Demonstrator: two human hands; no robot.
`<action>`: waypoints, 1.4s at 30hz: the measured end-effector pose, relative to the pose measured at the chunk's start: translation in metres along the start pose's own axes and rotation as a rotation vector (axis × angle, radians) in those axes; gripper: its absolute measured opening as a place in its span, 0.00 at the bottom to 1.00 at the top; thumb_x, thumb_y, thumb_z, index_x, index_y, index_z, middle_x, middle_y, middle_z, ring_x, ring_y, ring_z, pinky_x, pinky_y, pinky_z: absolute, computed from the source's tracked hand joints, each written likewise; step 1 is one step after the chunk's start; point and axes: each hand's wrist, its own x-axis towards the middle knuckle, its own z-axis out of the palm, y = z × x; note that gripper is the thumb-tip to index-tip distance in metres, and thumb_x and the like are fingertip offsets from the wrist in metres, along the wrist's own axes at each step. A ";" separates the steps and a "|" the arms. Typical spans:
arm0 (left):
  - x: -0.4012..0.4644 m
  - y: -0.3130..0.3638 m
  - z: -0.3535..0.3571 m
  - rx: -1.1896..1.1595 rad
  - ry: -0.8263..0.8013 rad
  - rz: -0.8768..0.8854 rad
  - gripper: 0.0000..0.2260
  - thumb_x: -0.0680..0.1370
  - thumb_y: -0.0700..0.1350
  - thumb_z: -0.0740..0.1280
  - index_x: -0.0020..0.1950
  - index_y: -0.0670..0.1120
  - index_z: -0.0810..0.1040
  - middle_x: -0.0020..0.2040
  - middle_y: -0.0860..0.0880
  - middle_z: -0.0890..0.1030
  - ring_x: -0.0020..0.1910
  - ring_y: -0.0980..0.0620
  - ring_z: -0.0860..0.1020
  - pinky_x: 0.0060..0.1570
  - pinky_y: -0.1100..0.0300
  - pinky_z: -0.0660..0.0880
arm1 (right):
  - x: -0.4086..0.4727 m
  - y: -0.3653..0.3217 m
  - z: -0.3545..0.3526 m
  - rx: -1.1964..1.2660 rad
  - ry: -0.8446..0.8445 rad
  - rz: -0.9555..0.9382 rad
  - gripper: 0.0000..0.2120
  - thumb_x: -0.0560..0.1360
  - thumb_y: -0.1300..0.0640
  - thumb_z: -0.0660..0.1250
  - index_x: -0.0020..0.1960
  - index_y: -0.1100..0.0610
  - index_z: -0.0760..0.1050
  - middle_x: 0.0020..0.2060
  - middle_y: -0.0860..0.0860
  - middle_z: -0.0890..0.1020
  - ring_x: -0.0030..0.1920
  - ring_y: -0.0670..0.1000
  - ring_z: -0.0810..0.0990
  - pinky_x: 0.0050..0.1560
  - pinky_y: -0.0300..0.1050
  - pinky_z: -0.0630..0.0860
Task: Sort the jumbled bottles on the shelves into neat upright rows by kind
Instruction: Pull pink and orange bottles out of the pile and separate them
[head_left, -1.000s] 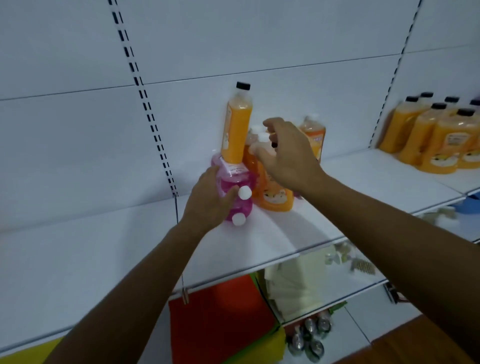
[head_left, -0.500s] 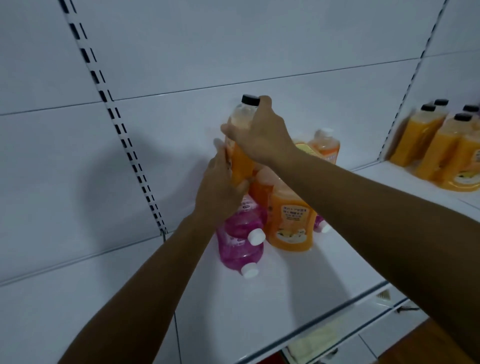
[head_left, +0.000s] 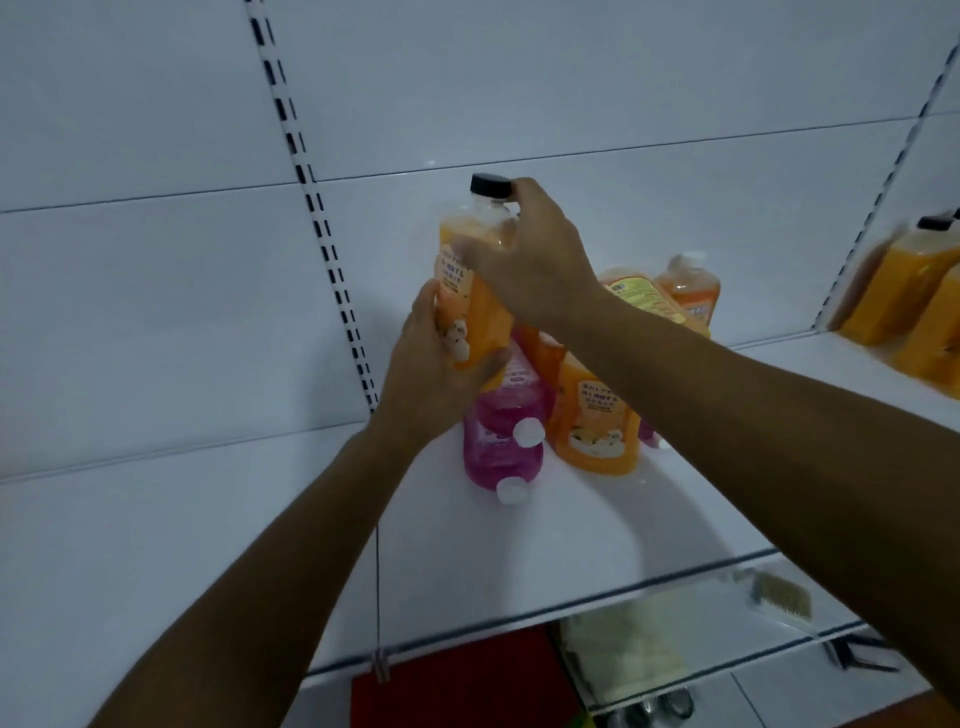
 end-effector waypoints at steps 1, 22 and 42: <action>-0.011 0.003 -0.002 -0.002 0.013 -0.004 0.39 0.71 0.56 0.74 0.75 0.49 0.57 0.69 0.50 0.69 0.60 0.55 0.69 0.55 0.57 0.71 | -0.008 -0.002 -0.002 0.016 -0.026 -0.003 0.24 0.76 0.53 0.69 0.69 0.53 0.67 0.48 0.42 0.73 0.46 0.43 0.75 0.42 0.30 0.74; -0.141 0.151 0.201 -0.192 -0.269 0.052 0.47 0.60 0.68 0.74 0.73 0.56 0.58 0.67 0.56 0.73 0.63 0.53 0.74 0.59 0.45 0.76 | -0.169 0.085 -0.254 -0.173 -0.040 0.123 0.24 0.72 0.48 0.71 0.67 0.45 0.69 0.63 0.42 0.76 0.58 0.45 0.76 0.58 0.45 0.76; 0.002 0.220 0.469 -0.190 -0.524 0.137 0.33 0.69 0.59 0.75 0.66 0.52 0.61 0.61 0.50 0.76 0.57 0.47 0.77 0.51 0.47 0.77 | -0.089 0.253 -0.440 -0.618 -0.013 0.350 0.31 0.72 0.52 0.74 0.71 0.51 0.66 0.65 0.48 0.73 0.60 0.46 0.71 0.57 0.42 0.71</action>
